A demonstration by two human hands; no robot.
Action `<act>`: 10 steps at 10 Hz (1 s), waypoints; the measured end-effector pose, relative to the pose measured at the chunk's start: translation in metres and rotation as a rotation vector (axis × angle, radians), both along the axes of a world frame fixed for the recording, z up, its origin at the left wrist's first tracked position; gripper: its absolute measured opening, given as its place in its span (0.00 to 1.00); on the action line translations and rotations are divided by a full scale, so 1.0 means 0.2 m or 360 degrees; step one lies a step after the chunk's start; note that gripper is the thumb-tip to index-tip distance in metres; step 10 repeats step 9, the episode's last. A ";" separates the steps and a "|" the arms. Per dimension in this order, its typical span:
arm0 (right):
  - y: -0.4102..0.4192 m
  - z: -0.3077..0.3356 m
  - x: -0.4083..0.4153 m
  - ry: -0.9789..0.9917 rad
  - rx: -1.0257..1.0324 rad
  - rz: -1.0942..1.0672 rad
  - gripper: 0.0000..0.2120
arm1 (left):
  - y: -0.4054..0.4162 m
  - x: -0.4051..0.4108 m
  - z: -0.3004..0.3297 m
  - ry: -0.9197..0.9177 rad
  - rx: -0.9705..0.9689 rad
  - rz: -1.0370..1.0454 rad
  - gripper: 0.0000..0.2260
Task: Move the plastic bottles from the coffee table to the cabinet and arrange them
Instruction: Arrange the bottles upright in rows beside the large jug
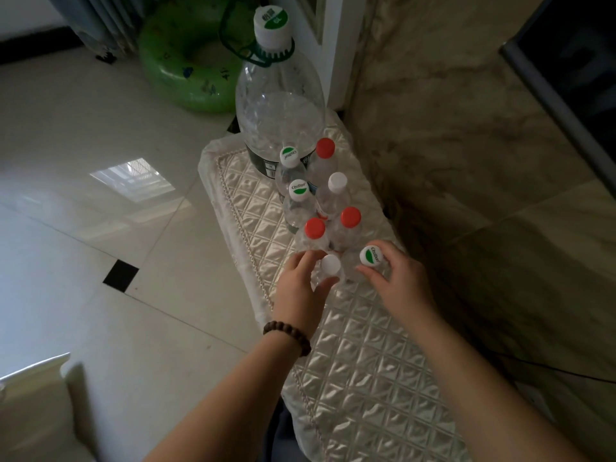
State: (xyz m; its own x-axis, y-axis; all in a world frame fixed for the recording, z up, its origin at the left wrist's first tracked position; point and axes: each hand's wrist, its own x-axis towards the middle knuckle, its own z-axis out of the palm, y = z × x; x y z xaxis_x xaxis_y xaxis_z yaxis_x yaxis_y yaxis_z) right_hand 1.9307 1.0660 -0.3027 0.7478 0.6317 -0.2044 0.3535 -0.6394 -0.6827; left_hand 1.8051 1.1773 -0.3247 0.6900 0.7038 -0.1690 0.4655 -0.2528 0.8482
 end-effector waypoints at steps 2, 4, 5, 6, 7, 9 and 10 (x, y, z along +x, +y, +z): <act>0.00 -0.01 -0.01 0.0030 -0.0013 0.0009 0.14 | 0.00 0.01 -0.01 0.0029 0.0039 0.0001 0.15; 0.00 -0.01 -0.02 0.0072 0.0007 -0.0020 0.15 | -0.01 0.01 0.01 0.0077 0.0100 0.0011 0.16; 0.00 -0.01 -0.02 0.0115 -0.0041 -0.0037 0.21 | -0.01 0.00 0.04 0.0135 0.0110 -0.0028 0.21; -0.02 0.01 -0.02 0.0133 -0.0071 -0.0045 0.29 | 0.00 -0.01 0.06 0.0189 0.0134 -0.0065 0.30; -0.04 0.05 -0.04 0.0126 -0.0091 -0.0079 0.31 | 0.00 -0.04 0.11 0.0243 0.0238 -0.0103 0.33; -0.04 0.21 -0.11 -0.0108 -0.0154 -0.0110 0.31 | 0.04 -0.09 0.27 0.0352 0.0454 -0.0147 0.32; -0.04 0.21 -0.11 -0.0108 -0.0154 -0.0110 0.31 | 0.04 -0.09 0.27 0.0352 0.0454 -0.0147 0.32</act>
